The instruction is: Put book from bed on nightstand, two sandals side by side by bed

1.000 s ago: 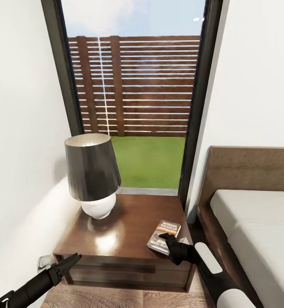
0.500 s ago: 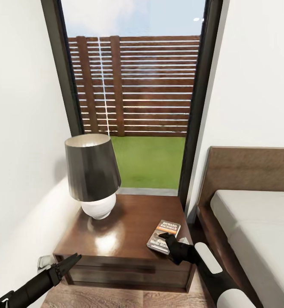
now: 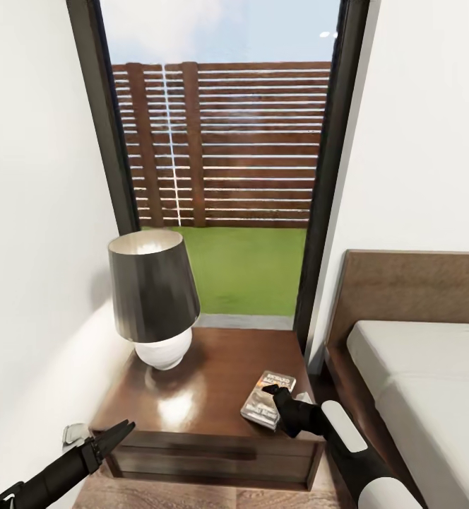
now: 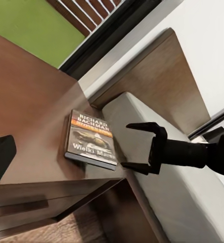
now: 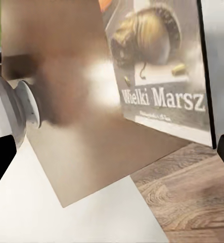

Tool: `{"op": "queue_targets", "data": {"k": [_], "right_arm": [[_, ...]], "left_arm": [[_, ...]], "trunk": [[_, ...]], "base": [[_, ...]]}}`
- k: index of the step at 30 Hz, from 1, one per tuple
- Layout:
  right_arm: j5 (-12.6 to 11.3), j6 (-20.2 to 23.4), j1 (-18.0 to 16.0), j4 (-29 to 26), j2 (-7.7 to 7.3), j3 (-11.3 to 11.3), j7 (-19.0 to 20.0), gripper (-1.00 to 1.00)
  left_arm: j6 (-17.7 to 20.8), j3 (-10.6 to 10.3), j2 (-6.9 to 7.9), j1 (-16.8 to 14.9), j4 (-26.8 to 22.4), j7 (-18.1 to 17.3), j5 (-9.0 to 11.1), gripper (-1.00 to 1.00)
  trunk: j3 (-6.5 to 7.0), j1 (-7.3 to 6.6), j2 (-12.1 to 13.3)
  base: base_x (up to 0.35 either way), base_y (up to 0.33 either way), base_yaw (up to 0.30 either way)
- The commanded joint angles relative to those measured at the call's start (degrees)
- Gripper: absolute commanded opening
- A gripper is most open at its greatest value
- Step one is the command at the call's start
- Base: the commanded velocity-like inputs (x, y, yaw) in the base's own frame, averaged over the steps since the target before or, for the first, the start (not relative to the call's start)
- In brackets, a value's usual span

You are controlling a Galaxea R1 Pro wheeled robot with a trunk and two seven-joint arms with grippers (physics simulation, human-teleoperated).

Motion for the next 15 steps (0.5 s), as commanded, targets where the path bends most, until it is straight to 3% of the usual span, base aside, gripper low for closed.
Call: {"op": "queue_targets", "data": {"k": [1, 4, 15], "right_arm": [[-0.59, -0.02, -0.02, -0.09, -0.01, 0.06, -0.57, 1.0], [-0.59, -0.02, -0.02, -0.09, -0.01, 0.06, -0.57, 1.0], [-0.59, -0.02, -0.02, -0.09, -0.01, 0.06, -0.57, 1.0]], "left_arm": [[0.61, 0.27, -0.07, -0.09, -0.08, -0.51, -0.59, 1.0], [0.63, 0.38, -0.06, -0.09, -0.08, -0.57, -0.57, 1.0], [0.57, 0.54, -0.13, -0.09, -0.02, -0.61, -0.56, 1.0]], "trunk": [[0.12, -0.24, 0.39], [0.66, -0.9, 1.59], [0.66, -0.9, 1.59]], "base": [[0.0, 0.0, 0.0], [0.0, 0.0, 0.0], [0.0, 0.0, 0.0]]}}
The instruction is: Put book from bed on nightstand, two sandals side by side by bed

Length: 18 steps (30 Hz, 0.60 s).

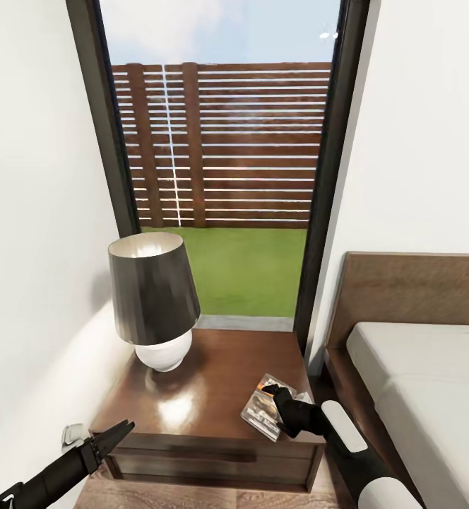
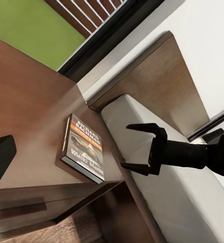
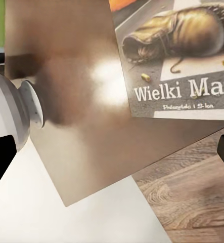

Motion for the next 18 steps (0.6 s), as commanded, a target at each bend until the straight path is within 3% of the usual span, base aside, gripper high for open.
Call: {"op": "queue_targets", "data": {"k": [1, 14, 18], "right_arm": [[-0.6, -0.02, -0.02, -0.09, -0.01, 0.06, -0.57, 1.0], [-0.6, -0.02, -0.02, -0.09, -0.01, 0.06, -0.51, 1.0], [-0.6, -0.02, -0.02, -0.09, -0.01, 0.06, -0.49, 1.0]], "left_arm": [[0.6, 0.24, -0.07, -0.09, -0.08, -0.49, -0.59, 1.0], [0.59, 0.3, -0.04, -0.09, 0.09, -0.46, -0.6, 1.0], [0.65, 0.36, 0.03, -0.09, 0.34, -0.43, -0.64, 1.0]], "trunk": [[-0.06, -0.01, -0.03], [-0.06, -0.01, -0.03], [0.66, -0.89, 1.58]], "base": [[0.0, 0.0, 0.0], [0.0, 0.0, 0.0], [0.0, 0.0, 0.0]]}}
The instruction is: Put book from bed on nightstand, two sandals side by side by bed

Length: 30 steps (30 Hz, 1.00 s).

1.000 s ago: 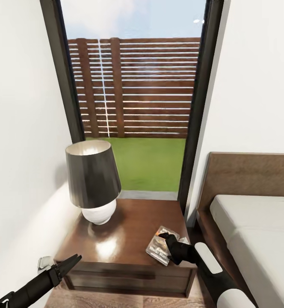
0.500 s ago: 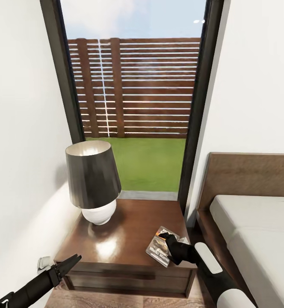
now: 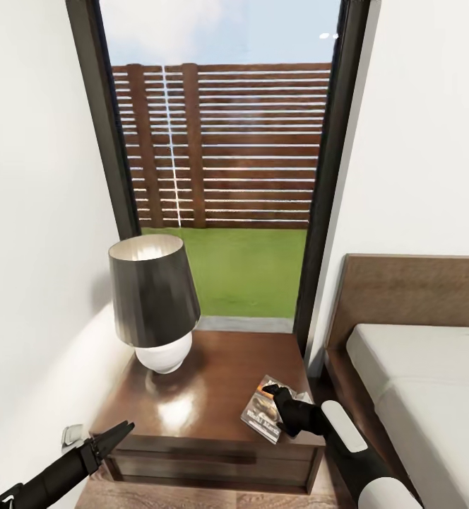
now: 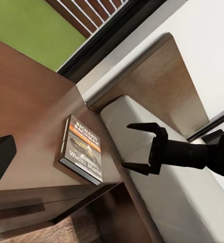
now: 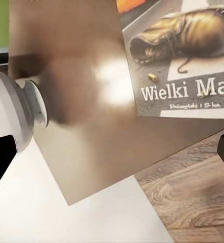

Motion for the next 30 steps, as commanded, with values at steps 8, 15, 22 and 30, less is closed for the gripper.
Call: {"op": "queue_targets", "data": {"k": [8, 15, 22, 30], "right_arm": [[-0.59, -0.02, -0.02, -0.09, -0.01, 0.06, -0.49, 1.0], [-0.54, -0.02, -0.02, -0.09, -0.01, 0.06, -0.48, 1.0], [-0.44, 0.0, -0.02, -0.09, -0.01, -0.05, -0.42, 1.0], [-0.47, -0.07, -0.02, -0.09, 0.1, -0.55, -0.2, 1.0]], "left_arm": [[0.9, -0.06, 0.16, -0.09, 0.1, -0.54, -0.83, 1.0], [1.25, -0.19, 0.22, -0.09, 0.11, -0.55, -0.98, 1.0], [1.52, -0.33, 0.26, -0.09, 0.06, -0.55, -1.05, 1.0], [1.65, -0.38, 0.29, -0.09, 0.05, -0.46, -1.15, 1.0]], "trunk": [[1.38, -1.77, 3.2], [2.64, -3.31, 6.0], [3.9, -4.85, 8.81], [5.33, -6.61, 12.02]], "base": [[0.0, 0.0, 0.0], [0.0, 0.0, 0.0], [0.0, 0.0, 0.0], [0.0, 0.0, 0.0]]}}
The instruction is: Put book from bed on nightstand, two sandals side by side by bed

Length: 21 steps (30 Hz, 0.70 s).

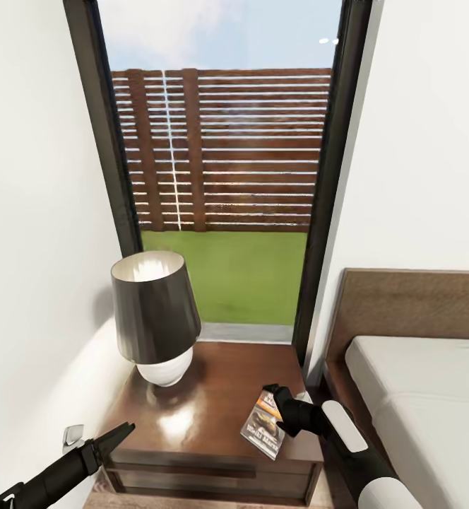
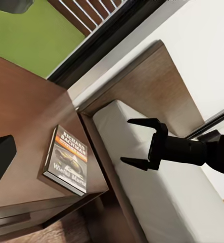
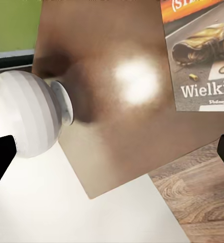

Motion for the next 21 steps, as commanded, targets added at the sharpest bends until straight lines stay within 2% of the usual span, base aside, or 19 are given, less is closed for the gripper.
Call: {"op": "queue_targets", "data": {"k": [1, 10, 14, 21], "right_arm": [[-0.56, -0.06, -0.02, -0.09, 0.0, 0.03, -0.56, 1.0], [-0.46, -0.13, -0.02, -0.09, 0.04, -0.09, -0.07, 1.0], [-0.44, -0.14, -0.02, -0.09, 0.04, 0.2, 2.47, 1.0], [-0.41, -0.14, -0.02, -0.09, 0.04, 0.3, 3.64, 1.0]], "left_arm": [[0.62, 0.24, -0.06, -0.09, -0.09, -0.5, -0.6, 1.0], [1.38, 0.22, 0.2, -0.09, -0.09, -0.47, -0.62, 1.0], [2.41, 0.19, 0.37, -0.09, -0.09, -0.42, -0.62, 1.0], [2.63, 0.16, 0.4, -0.09, -0.09, -0.34, -0.69, 1.0]], "trunk": [[0.13, -0.23, 0.39], [1.74, -2.21, 4.0], [2.46, -3.09, 5.6], [3.72, -4.63, 8.41]], "base": [[0.0, 0.0, 0.0], [0.0, 0.0, 0.0], [0.0, 0.0, 0.0], [0.0, 0.0, 0.0]]}}
